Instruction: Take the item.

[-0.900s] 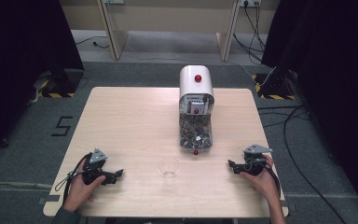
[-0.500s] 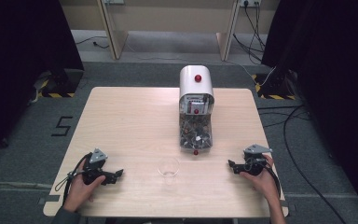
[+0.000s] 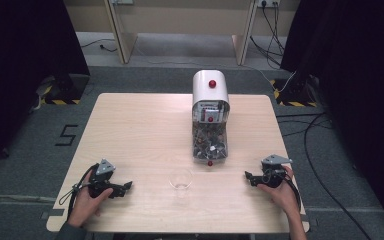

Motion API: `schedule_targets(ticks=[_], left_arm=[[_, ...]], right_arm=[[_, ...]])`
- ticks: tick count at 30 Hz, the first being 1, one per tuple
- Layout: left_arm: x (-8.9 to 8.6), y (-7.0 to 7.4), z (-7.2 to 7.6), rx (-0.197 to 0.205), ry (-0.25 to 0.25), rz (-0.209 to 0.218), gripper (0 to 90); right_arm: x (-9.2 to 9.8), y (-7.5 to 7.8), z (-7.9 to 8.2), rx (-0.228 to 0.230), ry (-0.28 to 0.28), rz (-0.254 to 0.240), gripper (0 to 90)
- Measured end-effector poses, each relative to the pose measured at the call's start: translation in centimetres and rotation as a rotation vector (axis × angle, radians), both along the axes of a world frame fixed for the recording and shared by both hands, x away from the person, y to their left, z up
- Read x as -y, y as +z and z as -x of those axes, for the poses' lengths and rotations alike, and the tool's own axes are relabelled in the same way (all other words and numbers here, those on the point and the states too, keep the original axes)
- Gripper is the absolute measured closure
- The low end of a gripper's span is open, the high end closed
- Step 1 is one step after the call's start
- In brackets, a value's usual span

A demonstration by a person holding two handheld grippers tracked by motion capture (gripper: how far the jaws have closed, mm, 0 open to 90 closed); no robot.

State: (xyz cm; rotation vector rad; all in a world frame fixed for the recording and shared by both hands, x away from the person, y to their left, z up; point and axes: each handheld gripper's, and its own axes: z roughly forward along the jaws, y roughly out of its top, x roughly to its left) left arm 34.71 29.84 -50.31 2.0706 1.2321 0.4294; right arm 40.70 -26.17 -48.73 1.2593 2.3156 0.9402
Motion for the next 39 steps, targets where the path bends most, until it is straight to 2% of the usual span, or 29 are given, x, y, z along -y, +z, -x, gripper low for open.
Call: schedule_targets(ticks=[7,8,15,19,23,27,39], left_arm=[[0.0,0.0,0.0,0.000,0.000,0.000,0.0],[0.0,0.0,0.0,0.000,0.000,0.000,0.0],[0.0,0.0,0.0,0.000,0.000,0.000,0.0],[0.0,0.0,0.0,0.000,0.000,0.000,0.0],[0.0,0.0,0.0,0.000,0.000,0.000,0.0],[0.0,0.0,0.0,0.000,0.000,0.000,0.0],[0.0,0.0,0.0,0.000,0.000,0.000,0.0]], right_arm=[[0.5,0.3,0.0,-0.009,0.012,-0.011,25.5],[0.5,0.5,0.0,0.003,0.000,-0.026,26.6],[0.1,1.4,0.2,0.046,0.016,-0.038,29.0],[-0.8,2.5,0.3,0.087,0.032,-0.049,31.4],[-1.7,3.3,0.4,0.105,0.060,-0.062,31.9],[-2.6,4.0,0.4,0.123,0.087,-0.061,32.7],[-4.0,5.4,0.1,0.157,0.107,-0.069,34.3]])
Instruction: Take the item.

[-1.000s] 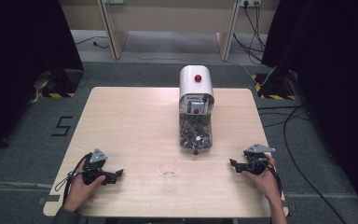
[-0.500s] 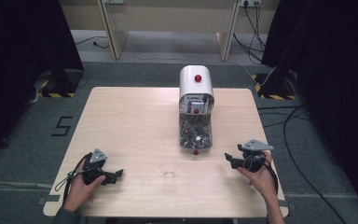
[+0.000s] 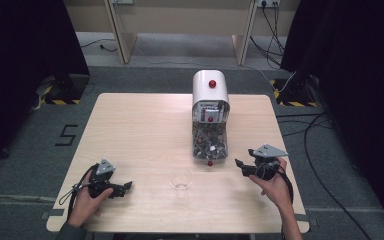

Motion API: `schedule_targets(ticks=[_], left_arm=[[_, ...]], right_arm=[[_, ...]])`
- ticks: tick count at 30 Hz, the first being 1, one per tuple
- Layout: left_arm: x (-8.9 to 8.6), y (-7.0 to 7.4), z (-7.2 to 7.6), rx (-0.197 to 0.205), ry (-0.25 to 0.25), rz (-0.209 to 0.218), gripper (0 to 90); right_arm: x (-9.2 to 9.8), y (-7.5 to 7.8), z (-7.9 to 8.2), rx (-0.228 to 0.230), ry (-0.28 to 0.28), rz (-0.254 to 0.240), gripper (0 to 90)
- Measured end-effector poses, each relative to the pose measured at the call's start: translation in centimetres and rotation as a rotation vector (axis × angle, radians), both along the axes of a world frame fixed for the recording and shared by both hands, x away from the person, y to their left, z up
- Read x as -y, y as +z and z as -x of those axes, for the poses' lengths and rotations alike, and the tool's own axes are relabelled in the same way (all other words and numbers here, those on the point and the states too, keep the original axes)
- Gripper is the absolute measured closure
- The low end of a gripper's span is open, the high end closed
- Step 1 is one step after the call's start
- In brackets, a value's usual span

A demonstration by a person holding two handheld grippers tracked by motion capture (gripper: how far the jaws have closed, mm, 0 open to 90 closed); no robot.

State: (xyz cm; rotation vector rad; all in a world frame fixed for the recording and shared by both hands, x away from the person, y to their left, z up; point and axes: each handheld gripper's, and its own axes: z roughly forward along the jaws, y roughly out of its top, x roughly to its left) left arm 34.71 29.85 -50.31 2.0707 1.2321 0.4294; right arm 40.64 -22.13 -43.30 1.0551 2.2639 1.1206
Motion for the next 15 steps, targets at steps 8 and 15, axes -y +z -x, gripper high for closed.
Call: schedule_targets(ticks=[8,15], left_arm=[[0.0,0.0,0.0,0.000,0.000,0.000,0.0],[0.0,0.0,0.0,0.000,0.000,0.000,0.0]], right_arm=[[-0.7,0.9,-0.1,0.022,0.017,-0.003,35.3],[-1.9,1.9,-0.6,0.045,0.042,-0.011,36.4]])
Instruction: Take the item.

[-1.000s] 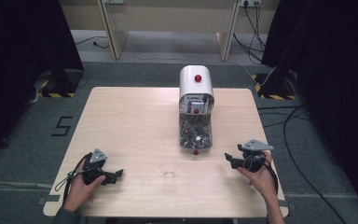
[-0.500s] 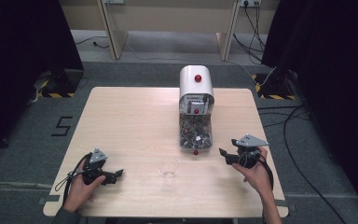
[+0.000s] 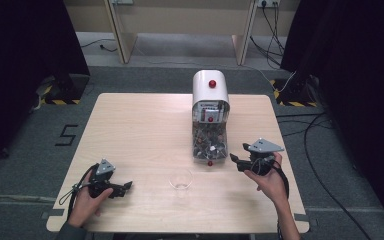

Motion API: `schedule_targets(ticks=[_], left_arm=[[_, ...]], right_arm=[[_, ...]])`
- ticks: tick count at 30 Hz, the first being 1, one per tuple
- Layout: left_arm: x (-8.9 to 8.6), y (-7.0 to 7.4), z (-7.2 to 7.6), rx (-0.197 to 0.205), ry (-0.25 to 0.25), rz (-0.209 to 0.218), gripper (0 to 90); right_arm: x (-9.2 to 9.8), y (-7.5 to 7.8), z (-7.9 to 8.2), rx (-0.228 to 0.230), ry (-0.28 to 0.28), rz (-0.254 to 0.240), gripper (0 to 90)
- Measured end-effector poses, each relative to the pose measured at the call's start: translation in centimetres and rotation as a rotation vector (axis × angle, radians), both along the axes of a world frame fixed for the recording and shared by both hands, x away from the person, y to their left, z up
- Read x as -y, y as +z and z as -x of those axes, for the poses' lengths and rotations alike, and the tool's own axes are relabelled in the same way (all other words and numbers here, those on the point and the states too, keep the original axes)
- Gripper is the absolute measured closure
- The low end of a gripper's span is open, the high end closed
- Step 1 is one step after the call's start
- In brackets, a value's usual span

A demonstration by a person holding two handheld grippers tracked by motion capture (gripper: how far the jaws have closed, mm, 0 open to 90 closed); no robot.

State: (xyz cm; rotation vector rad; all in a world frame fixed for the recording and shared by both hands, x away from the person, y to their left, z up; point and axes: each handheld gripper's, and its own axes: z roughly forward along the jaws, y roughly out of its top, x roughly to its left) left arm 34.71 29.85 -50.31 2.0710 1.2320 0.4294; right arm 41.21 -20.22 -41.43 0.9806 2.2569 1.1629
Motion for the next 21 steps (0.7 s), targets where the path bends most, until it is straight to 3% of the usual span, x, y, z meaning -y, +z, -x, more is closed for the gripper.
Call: schedule_targets(ticks=[21], left_arm=[[0.0,0.0,0.0,0.000,0.000,0.000,0.0]], right_arm=[[-5.0,0.8,-1.7,0.019,0.091,0.000,37.8]])
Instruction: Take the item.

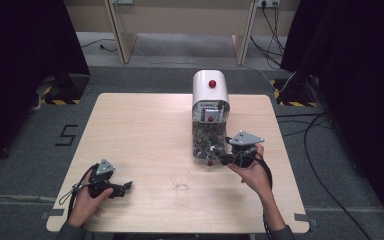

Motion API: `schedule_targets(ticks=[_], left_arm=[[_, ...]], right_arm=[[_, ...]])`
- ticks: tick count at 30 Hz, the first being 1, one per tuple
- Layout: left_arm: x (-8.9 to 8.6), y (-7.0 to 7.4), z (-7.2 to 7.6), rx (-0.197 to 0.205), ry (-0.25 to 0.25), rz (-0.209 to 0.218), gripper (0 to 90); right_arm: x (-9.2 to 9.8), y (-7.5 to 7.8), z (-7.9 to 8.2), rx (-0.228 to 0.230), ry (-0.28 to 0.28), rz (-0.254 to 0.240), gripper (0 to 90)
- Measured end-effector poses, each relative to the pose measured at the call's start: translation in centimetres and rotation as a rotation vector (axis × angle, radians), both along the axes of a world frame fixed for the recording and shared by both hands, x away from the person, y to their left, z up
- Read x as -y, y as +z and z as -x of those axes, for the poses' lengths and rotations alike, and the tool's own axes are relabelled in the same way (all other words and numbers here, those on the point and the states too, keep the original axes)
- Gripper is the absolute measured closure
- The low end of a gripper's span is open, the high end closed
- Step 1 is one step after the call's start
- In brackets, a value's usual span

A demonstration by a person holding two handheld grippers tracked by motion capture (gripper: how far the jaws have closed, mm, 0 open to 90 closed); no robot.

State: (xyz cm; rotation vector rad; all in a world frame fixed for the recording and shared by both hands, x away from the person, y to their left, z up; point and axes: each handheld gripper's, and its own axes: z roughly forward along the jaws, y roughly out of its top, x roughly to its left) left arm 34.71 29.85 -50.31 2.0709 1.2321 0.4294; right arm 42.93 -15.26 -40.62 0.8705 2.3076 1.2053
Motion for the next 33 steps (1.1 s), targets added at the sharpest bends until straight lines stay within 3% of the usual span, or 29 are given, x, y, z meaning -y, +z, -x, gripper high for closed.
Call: schedule_targets(ticks=[16,33], left_arm=[[0.0,0.0,0.0,0.000,0.000,0.001,0.0],[0.0,0.0,0.0,0.001,0.000,0.001,0.0]], right_arm=[[-2.7,0.0,-1.7,0.008,0.031,0.004,45.0],[-5.4,-1.1,-4.3,-0.005,0.046,0.017,49.5]])
